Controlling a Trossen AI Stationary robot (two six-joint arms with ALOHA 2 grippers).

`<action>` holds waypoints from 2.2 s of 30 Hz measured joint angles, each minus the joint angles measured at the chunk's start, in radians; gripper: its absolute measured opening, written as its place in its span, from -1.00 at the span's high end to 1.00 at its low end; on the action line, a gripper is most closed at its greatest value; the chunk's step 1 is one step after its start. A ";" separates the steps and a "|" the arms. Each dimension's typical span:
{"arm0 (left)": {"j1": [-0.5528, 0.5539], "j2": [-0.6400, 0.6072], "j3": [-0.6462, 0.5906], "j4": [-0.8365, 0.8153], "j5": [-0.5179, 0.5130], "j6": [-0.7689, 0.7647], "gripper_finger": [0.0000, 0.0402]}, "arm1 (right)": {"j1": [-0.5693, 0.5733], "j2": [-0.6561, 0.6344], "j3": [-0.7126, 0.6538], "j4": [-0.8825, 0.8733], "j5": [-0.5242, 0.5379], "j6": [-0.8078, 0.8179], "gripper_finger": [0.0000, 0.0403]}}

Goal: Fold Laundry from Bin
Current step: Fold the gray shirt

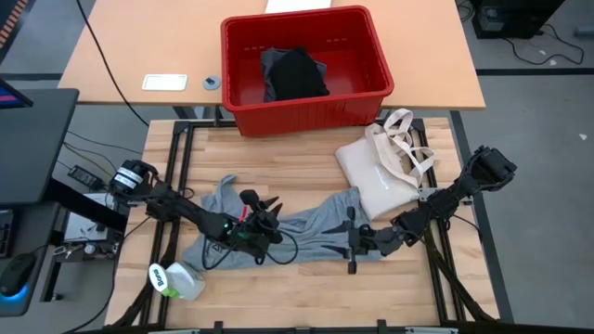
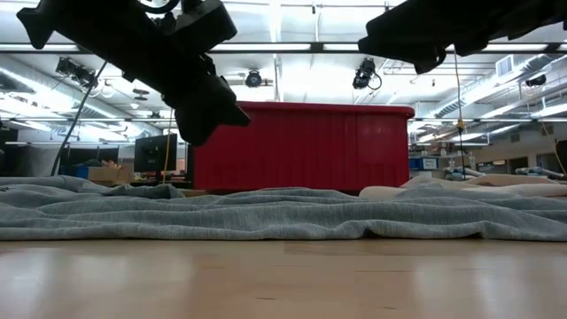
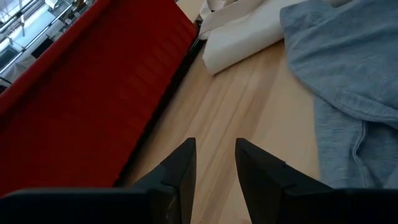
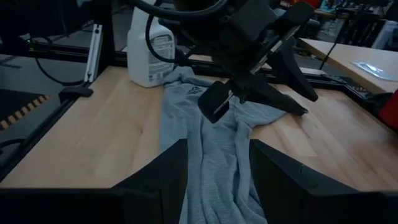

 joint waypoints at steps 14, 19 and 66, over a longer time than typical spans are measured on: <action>-0.028 -0.165 0.001 -0.728 -0.093 -0.736 0.42 | -0.003 0.000 0.000 -0.007 -0.015 0.009 0.12; 0.078 -0.249 0.001 -0.919 0.180 -0.843 0.42 | -0.021 0.000 0.000 0.001 -0.017 -0.003 0.12; -0.101 -0.276 0.007 -0.769 1.066 -0.586 0.10 | -0.029 -0.113 0.000 -0.345 -0.232 0.054 0.12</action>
